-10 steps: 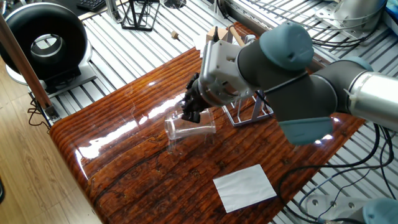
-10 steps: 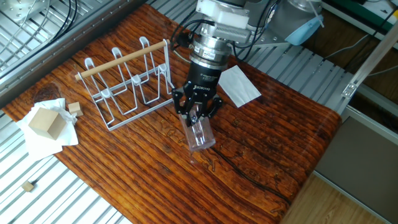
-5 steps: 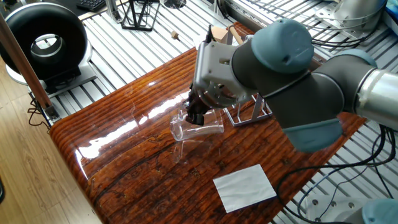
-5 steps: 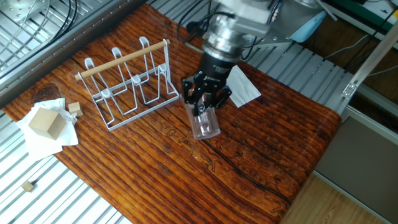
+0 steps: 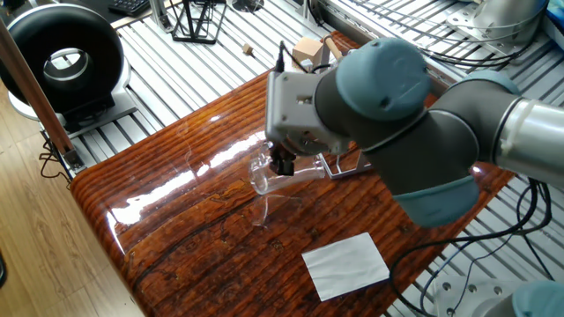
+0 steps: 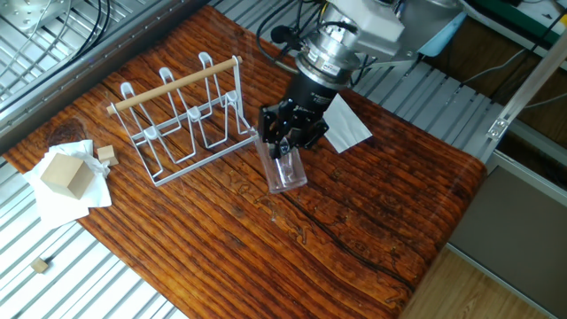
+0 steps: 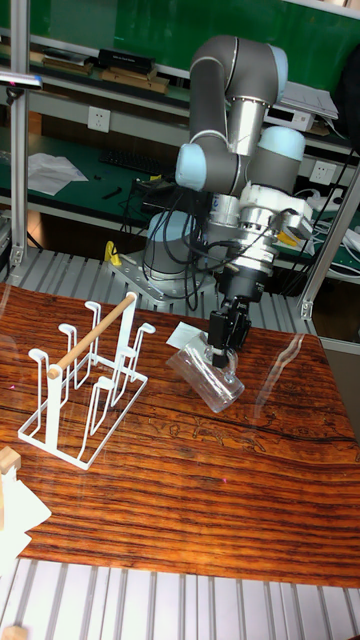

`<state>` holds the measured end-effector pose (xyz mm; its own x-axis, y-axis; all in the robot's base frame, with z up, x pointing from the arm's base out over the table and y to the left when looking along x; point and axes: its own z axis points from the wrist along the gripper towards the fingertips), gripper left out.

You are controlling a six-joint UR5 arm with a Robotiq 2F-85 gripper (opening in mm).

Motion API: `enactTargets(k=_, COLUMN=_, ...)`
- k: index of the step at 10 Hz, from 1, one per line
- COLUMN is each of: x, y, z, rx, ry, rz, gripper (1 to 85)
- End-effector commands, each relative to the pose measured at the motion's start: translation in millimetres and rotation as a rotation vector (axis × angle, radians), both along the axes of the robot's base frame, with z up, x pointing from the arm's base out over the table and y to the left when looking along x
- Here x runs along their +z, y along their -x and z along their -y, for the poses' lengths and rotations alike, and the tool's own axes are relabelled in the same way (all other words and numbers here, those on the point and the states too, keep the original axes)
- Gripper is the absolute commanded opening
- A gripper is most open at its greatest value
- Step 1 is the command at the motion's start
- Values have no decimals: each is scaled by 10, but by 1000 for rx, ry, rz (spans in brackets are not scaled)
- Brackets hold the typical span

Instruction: Put the cup on the cup rack

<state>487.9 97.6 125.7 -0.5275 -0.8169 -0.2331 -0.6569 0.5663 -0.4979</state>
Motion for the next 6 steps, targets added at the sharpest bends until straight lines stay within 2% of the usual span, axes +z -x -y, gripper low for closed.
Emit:
enactTargets(k=1, x=18, y=67, z=77, rx=18, ry=89, rz=-37, gripper=10)
enactTargets(k=3, x=25, y=124, z=98, rx=22, ry=132, rz=-58, gripper=10)
enactTargets(k=4, x=19, y=169, z=149, rx=24, ry=175, rz=-80, gripper=10)
enactTargets(k=6, x=15, y=177, z=204, rx=33, ry=224, rz=-89, gripper=10)
